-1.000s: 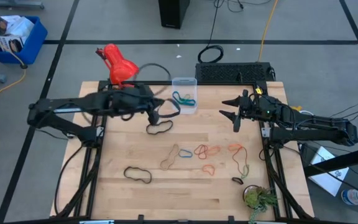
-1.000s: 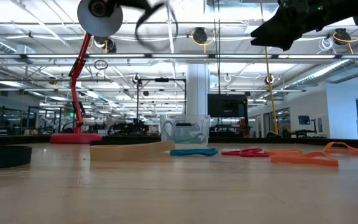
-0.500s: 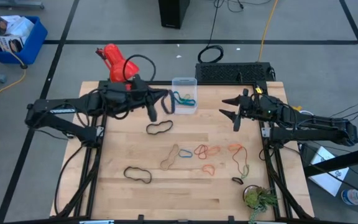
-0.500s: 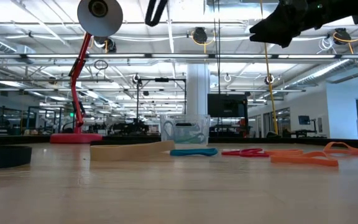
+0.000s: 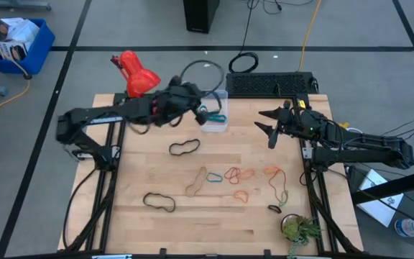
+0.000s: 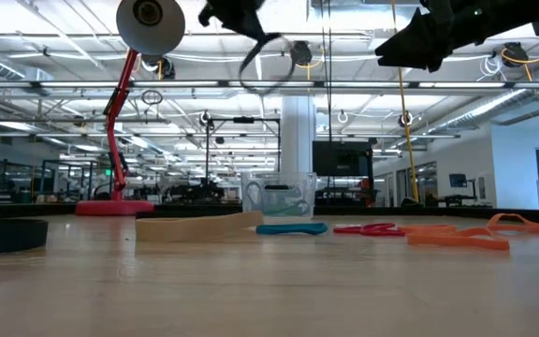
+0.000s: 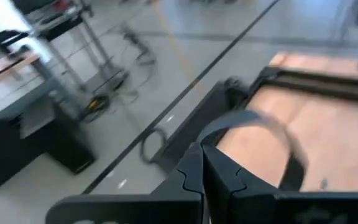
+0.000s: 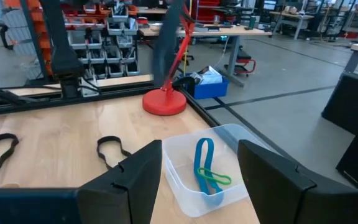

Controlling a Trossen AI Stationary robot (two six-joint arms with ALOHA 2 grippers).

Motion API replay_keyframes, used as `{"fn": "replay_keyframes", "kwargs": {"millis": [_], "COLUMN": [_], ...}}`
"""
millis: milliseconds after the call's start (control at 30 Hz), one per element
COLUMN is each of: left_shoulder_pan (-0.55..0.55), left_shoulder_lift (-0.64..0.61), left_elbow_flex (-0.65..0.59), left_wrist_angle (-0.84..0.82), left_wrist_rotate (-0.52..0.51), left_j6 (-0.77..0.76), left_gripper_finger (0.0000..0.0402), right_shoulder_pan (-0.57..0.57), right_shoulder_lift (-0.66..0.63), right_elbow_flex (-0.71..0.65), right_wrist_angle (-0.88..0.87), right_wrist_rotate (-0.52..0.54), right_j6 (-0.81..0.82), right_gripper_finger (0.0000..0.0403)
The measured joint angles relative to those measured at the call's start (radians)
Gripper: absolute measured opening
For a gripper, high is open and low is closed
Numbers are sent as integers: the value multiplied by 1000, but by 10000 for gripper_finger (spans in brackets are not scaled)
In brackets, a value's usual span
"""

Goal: Pick and place rubber bands into bin
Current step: Put the black rubber band into the transparent bin

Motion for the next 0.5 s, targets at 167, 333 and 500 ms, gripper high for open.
{"fn": "replay_keyframes", "kwargs": {"millis": [167,333,500], "left_shoulder_pan": [49,102,145], "left_shoulder_lift": [147,254,338], "left_elbow_flex": [176,240,242], "left_wrist_angle": [-165,-197,-227], "left_wrist_rotate": [-26,-24,-10], "left_j6": [40,46,20], "left_gripper_finger": [0,0,0], "right_shoulder_pan": [0,0,0], "right_shoulder_lift": [0,0,0], "right_elbow_flex": [0,0,0], "right_wrist_angle": [-2,-2,-4], "right_wrist_rotate": [0,0,3], "right_j6": [16,29,30], "right_gripper_finger": [208,208,208]}}
